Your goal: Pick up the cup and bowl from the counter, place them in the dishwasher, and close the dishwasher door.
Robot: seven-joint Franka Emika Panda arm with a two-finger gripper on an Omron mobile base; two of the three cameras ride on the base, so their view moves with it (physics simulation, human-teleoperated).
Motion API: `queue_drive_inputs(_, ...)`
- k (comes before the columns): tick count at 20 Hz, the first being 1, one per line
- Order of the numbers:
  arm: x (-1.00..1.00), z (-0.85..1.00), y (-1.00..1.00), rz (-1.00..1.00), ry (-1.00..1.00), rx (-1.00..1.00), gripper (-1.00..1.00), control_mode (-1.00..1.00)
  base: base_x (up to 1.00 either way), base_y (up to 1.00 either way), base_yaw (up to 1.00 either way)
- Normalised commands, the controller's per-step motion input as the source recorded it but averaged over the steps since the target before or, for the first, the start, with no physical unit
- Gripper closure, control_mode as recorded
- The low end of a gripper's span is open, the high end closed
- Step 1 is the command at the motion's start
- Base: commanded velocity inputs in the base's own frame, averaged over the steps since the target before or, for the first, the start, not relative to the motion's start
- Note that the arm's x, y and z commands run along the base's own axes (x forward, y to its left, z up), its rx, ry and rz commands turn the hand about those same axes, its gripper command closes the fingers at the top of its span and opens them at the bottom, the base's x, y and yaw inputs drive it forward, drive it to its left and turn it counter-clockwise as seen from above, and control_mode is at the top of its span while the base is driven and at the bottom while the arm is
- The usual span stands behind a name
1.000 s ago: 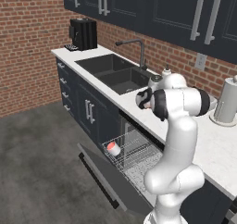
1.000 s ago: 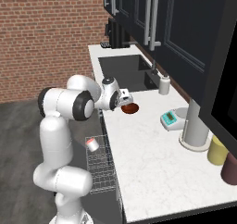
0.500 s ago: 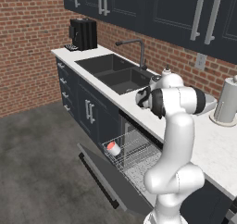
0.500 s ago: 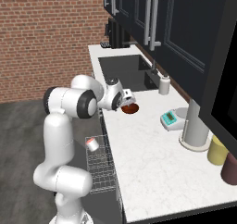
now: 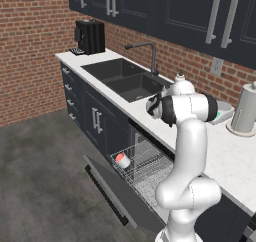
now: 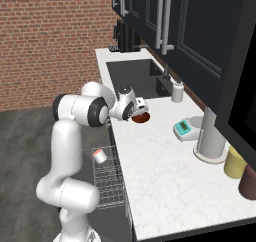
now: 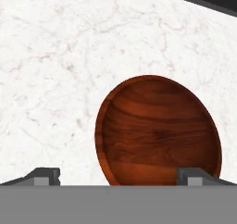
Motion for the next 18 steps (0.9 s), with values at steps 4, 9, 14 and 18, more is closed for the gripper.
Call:
queue_drive_inputs(4, 0.19, -0.21, 0.0, 0.04, 0.0, 0.0, -1.0, -1.0, 0.0, 0.0, 0.0)
queue_drive_inputs(9, 0.05, -0.35, 0.0, 0.05, 0.0, 0.0, 1.0, -1.0, 0.0, 0.0, 0.0)
queue_drive_inputs(14, 0.08, -0.22, 0.0, 0.05, 0.0, 0.0, 1.0, -1.0, 0.0, 0.0, 0.0)
queue_drive_inputs(18, 0.17, -0.01, 0.0, 0.01, 0.0, 0.0, 1.0, -1.0, 0.0, 0.0, 0.0)
